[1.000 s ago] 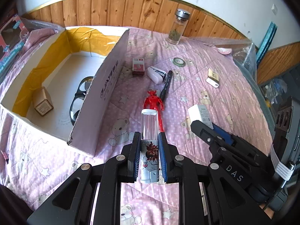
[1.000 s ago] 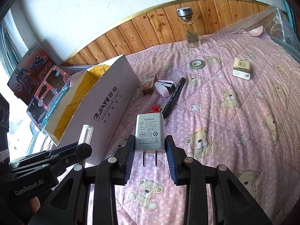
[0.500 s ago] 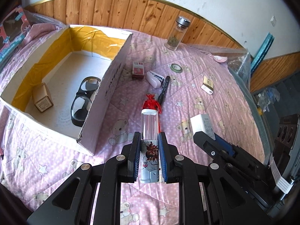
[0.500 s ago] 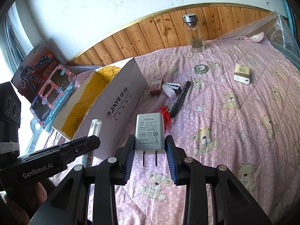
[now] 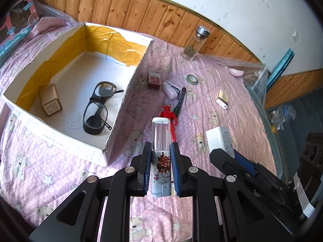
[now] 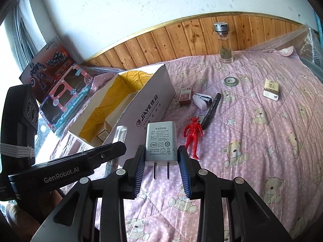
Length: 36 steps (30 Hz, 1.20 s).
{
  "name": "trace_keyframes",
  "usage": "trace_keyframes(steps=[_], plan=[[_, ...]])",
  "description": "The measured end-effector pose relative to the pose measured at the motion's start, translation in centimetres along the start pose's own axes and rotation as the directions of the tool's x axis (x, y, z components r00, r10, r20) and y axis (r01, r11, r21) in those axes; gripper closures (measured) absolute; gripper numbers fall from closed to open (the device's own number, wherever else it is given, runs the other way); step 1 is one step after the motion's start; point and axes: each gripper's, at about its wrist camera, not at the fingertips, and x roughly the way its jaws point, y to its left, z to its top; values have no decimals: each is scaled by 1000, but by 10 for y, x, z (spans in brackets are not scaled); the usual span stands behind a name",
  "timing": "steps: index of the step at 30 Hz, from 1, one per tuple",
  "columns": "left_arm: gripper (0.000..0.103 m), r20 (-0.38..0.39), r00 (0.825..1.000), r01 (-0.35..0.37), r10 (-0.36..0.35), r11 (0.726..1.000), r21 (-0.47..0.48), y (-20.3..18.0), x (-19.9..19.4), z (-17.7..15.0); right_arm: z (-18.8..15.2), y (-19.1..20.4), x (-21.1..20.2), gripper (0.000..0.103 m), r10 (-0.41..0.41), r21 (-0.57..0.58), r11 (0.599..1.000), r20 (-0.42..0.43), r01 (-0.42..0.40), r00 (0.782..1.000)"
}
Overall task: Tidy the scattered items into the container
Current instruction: 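Lift and carry the charger and perfume bottle with both tools toward the box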
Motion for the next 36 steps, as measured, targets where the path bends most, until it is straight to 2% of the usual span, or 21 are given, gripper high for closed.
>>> trace_keyframes(steps=[16,36], plan=[[84,21,999,37,-35,996,-79,38,-14,7,5,40,5,69,17,-55,998,-11,-18,1000],[84,74,997,33,-23,990,-135,75,-29,31,16,75,13,69,36,-117,992,-12,-37,999]])
